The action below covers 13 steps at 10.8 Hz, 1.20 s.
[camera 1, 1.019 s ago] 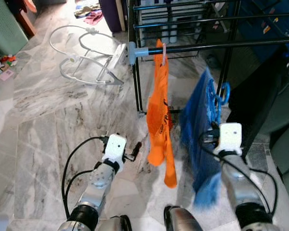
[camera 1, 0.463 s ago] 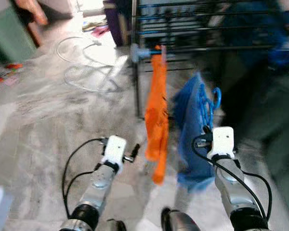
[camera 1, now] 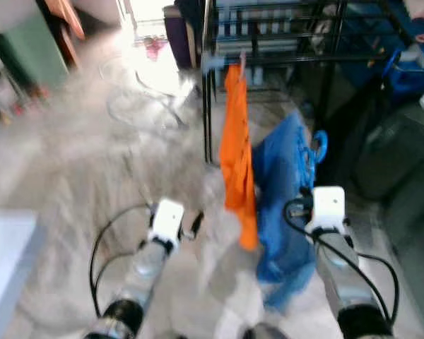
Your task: Hang hanger
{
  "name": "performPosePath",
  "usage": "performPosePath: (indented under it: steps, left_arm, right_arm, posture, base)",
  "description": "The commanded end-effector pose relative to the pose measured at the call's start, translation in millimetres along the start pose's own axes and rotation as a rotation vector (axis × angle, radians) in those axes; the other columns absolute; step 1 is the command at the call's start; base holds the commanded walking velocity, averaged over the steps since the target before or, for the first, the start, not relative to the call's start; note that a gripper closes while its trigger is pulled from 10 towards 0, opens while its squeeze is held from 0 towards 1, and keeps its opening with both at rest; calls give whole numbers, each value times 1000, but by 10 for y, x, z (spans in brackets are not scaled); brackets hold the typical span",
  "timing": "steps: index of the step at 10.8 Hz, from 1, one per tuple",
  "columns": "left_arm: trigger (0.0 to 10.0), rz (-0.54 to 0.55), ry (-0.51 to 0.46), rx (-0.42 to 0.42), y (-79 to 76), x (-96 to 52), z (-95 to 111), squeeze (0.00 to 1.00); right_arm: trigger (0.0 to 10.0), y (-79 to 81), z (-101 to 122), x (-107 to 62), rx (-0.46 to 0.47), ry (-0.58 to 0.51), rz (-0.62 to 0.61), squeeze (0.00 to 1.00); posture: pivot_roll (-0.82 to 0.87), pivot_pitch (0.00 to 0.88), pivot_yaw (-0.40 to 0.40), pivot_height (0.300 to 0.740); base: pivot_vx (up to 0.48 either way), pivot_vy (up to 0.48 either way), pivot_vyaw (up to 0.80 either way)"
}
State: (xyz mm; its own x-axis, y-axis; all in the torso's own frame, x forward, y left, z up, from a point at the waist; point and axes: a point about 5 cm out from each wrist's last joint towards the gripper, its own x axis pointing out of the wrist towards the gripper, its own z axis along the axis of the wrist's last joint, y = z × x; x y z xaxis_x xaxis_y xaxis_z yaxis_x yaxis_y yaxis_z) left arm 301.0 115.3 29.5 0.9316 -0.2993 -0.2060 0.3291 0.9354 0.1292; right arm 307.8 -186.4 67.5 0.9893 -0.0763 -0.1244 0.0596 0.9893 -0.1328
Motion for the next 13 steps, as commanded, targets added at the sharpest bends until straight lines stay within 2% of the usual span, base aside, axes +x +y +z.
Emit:
performPosePath:
  steps: [1,5,9,11,13]
  left_arm:
    - [10000,6,15,5,28,-25,-41,0]
    - [10000,0,22,18,7,-53,-83,0]
    - [10000,-87,-21,-28,-13,-69,-49,0]
    - [10000,-99,-29,-33,-16,-64,-35,0]
    - [10000,-111,-32,-45,-37,-59,-31,0]
  right_arm:
    - [10000,41,86,18,6,-37,11,0]
    - [10000,113,-5,-27,6,12,79,0]
    - [10000,273,-47,-88,-2,19,160,0]
    - [10000,286,-44,-103,-4,13,174,0]
    - [10000,268,-44,-111,-4,12,174,0]
  posture:
    - [-298,94,69,740]
    - [-300,110,66,740]
    - [-300,116,73,740]
    - [-303,118,76,740]
    - [-310,122,74,740]
  base:
    - [-337,0,0]
    - [-322,0,0]
    - [0,0,0]
    - [0,0,0]
    - [0,-330,638]
